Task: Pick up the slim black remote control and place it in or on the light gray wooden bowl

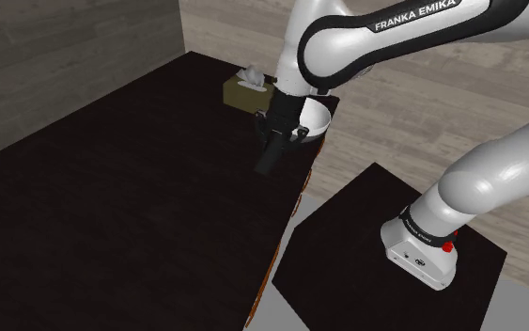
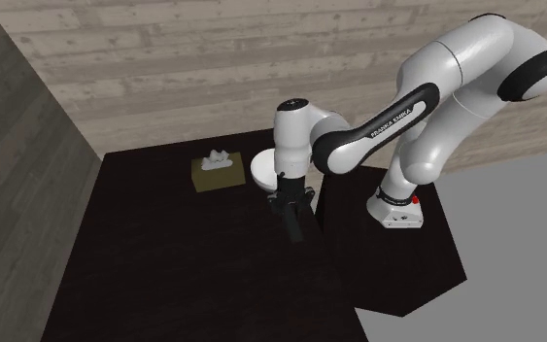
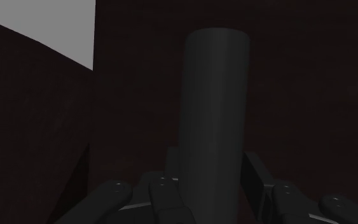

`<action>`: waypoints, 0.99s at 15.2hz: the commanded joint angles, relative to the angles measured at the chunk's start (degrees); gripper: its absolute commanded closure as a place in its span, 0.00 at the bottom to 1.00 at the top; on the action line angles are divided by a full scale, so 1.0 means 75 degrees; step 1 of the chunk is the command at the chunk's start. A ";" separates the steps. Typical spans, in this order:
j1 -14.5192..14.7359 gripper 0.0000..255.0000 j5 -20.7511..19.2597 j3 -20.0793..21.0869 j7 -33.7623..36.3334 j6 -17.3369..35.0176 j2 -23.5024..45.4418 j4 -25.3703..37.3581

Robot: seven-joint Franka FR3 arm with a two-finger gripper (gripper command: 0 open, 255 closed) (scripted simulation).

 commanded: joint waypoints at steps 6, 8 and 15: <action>0.0004 1.00 -0.0042 -0.0196 0.0106 -0.0815 -0.0394 0.0439; 0.0000 1.00 -0.0062 -0.0249 0.0140 -0.1035 -0.0479 0.0578; -0.0021 1.00 -0.0149 -0.0423 0.0269 -0.1779 -0.0704 0.1112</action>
